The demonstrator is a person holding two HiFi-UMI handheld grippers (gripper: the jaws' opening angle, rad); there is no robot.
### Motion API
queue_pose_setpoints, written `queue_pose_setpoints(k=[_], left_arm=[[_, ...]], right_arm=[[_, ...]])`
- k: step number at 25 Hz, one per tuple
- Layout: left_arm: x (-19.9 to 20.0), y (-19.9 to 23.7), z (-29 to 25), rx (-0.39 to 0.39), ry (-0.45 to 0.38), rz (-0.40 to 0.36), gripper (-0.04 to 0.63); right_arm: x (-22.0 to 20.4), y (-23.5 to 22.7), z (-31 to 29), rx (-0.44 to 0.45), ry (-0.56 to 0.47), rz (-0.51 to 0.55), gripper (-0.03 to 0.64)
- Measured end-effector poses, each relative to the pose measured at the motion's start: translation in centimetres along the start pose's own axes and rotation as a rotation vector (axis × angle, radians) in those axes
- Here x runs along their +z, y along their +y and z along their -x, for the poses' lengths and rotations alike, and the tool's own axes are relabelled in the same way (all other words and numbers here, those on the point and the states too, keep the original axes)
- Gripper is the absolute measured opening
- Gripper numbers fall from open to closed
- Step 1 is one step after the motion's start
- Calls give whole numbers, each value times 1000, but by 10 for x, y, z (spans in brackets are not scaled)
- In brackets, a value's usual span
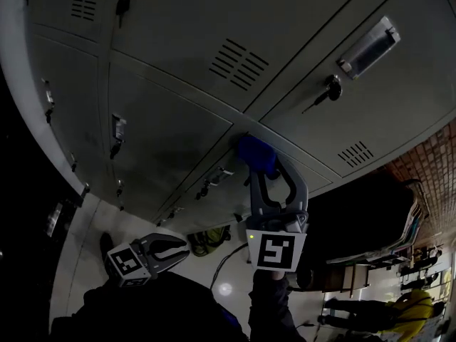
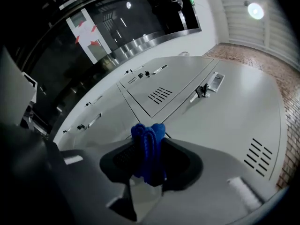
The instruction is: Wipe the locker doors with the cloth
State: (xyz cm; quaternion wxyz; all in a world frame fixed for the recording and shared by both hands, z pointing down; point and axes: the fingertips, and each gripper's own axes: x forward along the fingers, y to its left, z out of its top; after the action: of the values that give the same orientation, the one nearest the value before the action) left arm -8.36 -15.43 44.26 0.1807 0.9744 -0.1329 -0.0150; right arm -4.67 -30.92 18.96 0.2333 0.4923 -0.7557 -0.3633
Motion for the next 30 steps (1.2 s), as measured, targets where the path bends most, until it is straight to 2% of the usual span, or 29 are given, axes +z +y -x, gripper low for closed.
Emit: queue_pose_setpoints(k=[8,10,16,21,25,30], left_arm=[[19,36,4,-84,35,-20,72],[16,36,2,-104,41,-8,71],[-1,32,-9,-133,42,3,72],[-8,21,-13,-101,33,28,72],[-23,18,-14,-36,11,39,71],[-29,4,-8,42,24,82,72]], right_arm=[[-9,3,-8,-57,107,-2,127],[-22,14,-6,-43,133,-39,127],[-64,56,-5,57,233,-43,127],[-87,93,-1,155,249,-66,127],[-113,121,2,227,271,-98,127],[-148,159,-3,316,295,-135,126]])
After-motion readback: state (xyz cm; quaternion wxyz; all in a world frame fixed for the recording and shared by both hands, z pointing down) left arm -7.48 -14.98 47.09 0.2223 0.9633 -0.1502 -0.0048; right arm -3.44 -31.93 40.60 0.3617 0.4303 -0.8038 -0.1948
